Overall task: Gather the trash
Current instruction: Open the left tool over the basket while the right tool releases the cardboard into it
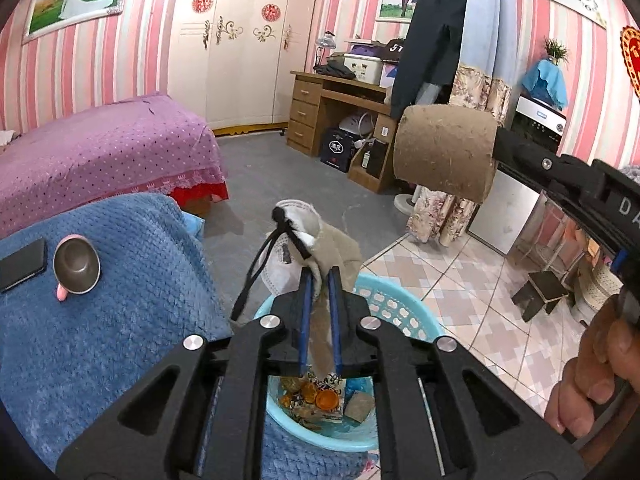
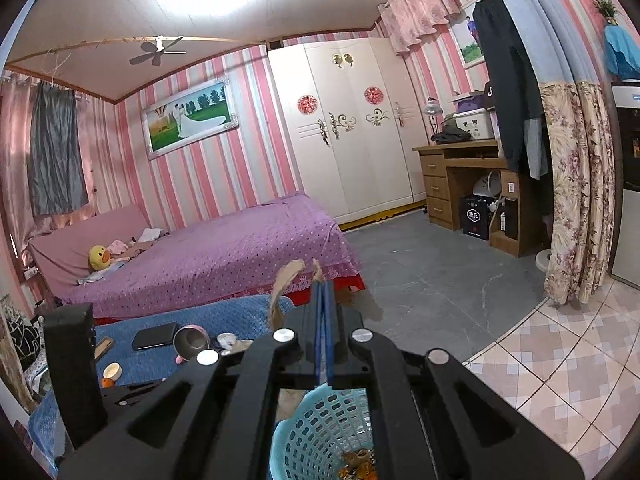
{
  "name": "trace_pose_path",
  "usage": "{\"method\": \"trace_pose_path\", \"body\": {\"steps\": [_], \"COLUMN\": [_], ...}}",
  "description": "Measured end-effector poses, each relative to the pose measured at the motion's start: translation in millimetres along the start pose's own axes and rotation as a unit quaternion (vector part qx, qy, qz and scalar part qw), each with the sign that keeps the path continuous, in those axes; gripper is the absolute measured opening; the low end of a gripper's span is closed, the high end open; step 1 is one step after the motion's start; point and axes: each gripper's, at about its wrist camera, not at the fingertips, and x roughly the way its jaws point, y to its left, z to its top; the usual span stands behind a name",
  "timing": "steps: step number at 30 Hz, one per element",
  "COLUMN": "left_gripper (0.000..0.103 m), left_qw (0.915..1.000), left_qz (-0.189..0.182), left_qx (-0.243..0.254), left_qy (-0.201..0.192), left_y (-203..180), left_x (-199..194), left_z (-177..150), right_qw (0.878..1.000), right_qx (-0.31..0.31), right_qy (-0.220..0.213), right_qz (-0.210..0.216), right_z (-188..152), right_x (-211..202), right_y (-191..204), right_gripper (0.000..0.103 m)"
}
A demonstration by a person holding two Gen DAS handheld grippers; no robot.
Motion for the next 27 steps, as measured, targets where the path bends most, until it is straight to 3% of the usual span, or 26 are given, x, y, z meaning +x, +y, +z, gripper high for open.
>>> {"method": "trace_pose_path", "body": {"steps": [1,3,6,14,20,22,24,27], "left_gripper": [0.017,0.044,0.061,0.069,0.074,0.074,0.074,0.074], "left_qw": [1.0,1.0,0.9999,0.9993,0.9978,0.9967,0.9955,0.9931], "left_qz": [0.003,0.007,0.011,0.028,0.054,0.066,0.079,0.107], "left_qx": [0.0,-0.006,-0.009,-0.016,-0.023,-0.032,-0.037,-0.032], "left_qy": [0.002,0.001,-0.006,-0.018,-0.031,-0.035,-0.035,-0.035], "left_y": [-2,-2,0,18,47,64,81,106], "left_x": [3,6,6,-9,-36,-47,-58,-76], "left_z": [0,3,6,8,-2,-7,-12,-23], "right_qw": [1.0,1.0,1.0,1.0,1.0,0.999,0.999,0.999], "right_qx": [0.001,0.001,0.001,0.0,-0.003,-0.009,-0.017,-0.018], "right_qy": [0.0,0.0,0.001,0.011,0.025,0.031,0.03,0.025], "right_qz": [0.001,0.001,0.003,0.008,-0.012,-0.012,-0.021,-0.021], "right_z": [0,0,-2,-3,-6,-7,-7,-7], "right_x": [0,-1,-1,6,15,18,19,18], "right_y": [-1,-2,-4,2,2,6,12,17], "right_gripper": [0.001,0.001,0.001,0.002,0.005,0.016,0.062,0.062]}}
